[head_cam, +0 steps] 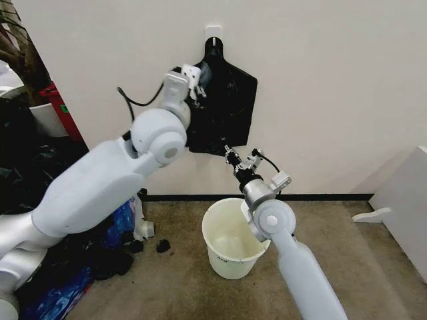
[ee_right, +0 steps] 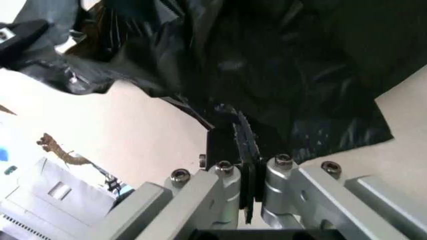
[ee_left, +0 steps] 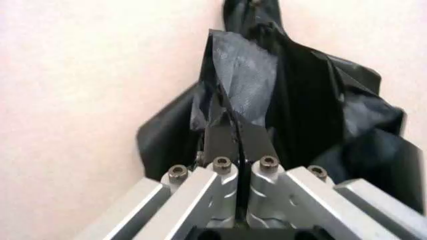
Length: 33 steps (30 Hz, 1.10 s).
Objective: Place the garbage bag over the trash bin.
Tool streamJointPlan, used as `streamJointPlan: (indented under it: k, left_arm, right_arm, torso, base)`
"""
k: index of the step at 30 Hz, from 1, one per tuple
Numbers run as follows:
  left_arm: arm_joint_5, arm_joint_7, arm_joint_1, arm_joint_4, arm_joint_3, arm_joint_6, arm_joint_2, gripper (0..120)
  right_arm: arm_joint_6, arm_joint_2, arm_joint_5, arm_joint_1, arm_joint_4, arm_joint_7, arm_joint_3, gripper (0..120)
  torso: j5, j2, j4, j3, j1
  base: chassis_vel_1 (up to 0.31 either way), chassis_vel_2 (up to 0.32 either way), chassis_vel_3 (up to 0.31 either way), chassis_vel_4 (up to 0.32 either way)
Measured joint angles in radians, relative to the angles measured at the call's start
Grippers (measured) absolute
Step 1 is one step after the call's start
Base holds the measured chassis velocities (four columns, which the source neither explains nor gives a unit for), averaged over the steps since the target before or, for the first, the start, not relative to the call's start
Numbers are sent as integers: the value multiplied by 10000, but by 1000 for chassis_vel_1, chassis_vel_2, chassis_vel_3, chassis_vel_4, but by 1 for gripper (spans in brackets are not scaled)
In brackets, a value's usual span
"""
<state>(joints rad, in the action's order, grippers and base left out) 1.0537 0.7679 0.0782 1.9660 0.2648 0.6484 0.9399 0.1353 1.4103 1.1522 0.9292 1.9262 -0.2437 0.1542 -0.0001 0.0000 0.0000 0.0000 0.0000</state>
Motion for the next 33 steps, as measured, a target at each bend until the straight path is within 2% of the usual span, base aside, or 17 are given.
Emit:
streamJointPlan:
  k: [7, 12, 14, 16, 20, 21, 28, 30, 33]
  left_arm:
    - [183, -143, 259, 113, -474, -214, -265, 0]
    - [241, -553, 625, 99, -686, -883, -379, 0]
    - [256, -589, 671, 99, -709, -948, -389, 0]
    - [270, -738, 835, 87, -811, -1161, -422, 0]
    - [329, -871, 1123, 53, -1041, -1443, -435, 0]
    - [329, -871, 1123, 53, -1041, -1443, -435, 0]
    - [458, -1173, 1657, 28, -1344, -2083, -546, 0]
    - [487, -1185, 1706, 29, -1374, -2129, -556, 0]
    - [660, -1197, 1853, 51, -1483, -2260, -613, 0]
  right_arm:
    - [192, -40, -439, 235, 200, 461, 81, 1]
    - [241, -303, -1720, 603, 626, 954, -25, 25]
    - [272, -382, -2018, 706, 745, 1022, -47, 28]
    - [283, -620, -2804, 945, 1086, 1204, -69, 38]
    - [247, -1022, -3370, 1033, 1715, 1222, -35, 53]
    - [247, -1022, -3370, 1033, 1715, 1222, -35, 53]
    - [427, -1681, -2880, -287, 2149, 356, 172, 84]
    - [447, -1696, -2787, -503, 2128, 170, 160, 86]
    - [523, -1709, -2794, -1402, 1846, -310, -12, 98]
  torso:
    - [0, 0, 0, 0, 0]
    - [1, 0, 0, 0, 0]
    - [1, 0, 0, 0, 0]
    - [1, 0, -1, 0, 0]
    - [2, 0, -3, -1, 0]
    - [2, 0, -3, -1, 0]
    - [1, 0, -1, 0, 0]
    - [3, 0, -2, 0, 0]
    - [1, 0, 0, 0, 0]
  base:
    - [0, 0, 0, 0]
    - [0, 0, 0, 0]
    - [0, 0, 0, 0]
    - [0, 0, 0, 0]
    - [0, 0, 0, 0]
    - [0, 0, 0, 0]
    - [0, 0, 0, 0]
    - [0, 0, 0, 0]
    - [0, 0, 0, 0]
